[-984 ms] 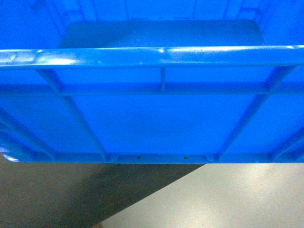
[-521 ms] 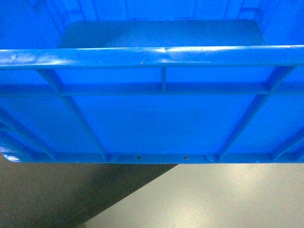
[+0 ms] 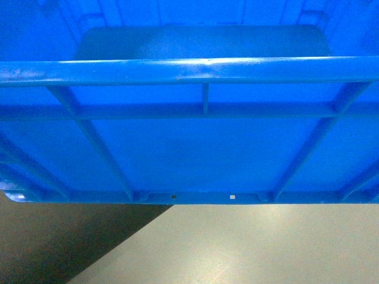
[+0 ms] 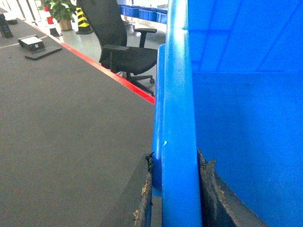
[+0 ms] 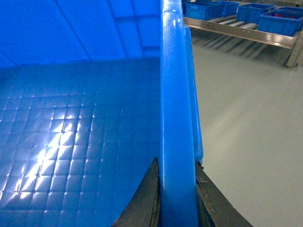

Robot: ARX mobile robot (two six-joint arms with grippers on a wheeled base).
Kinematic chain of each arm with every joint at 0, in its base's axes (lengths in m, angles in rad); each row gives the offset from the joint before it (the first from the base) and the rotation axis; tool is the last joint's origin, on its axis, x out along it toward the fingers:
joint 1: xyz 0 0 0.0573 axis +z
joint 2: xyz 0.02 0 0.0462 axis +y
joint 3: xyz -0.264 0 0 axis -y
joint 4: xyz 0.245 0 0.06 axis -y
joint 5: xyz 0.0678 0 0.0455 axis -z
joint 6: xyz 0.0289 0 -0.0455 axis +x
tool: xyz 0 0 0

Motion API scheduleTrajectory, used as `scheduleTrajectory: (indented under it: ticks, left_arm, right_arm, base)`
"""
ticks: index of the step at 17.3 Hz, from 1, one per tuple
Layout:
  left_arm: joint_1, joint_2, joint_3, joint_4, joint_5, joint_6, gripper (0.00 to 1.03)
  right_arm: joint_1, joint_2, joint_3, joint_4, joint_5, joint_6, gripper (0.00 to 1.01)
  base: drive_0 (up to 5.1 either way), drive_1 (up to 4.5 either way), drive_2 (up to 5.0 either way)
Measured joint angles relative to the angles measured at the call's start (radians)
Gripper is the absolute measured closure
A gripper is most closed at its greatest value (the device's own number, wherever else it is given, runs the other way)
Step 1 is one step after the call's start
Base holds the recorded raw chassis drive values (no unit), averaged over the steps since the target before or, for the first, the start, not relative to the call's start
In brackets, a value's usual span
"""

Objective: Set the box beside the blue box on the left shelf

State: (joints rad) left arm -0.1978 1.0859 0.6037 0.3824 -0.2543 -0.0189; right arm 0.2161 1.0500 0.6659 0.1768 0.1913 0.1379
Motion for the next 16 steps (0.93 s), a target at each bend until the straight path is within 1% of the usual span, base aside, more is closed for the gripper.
scheduleTrajectory:
  ticks: [16]
  left_arm:
    - [0.0, 0.0, 0.0, 0.0, 0.0, 0.0, 0.84]
  right_arm:
    - [0.0, 0.0, 0.0, 0.0, 0.0, 0.0, 0.91]
  base:
    - [-1.4, -1.44, -1.4]
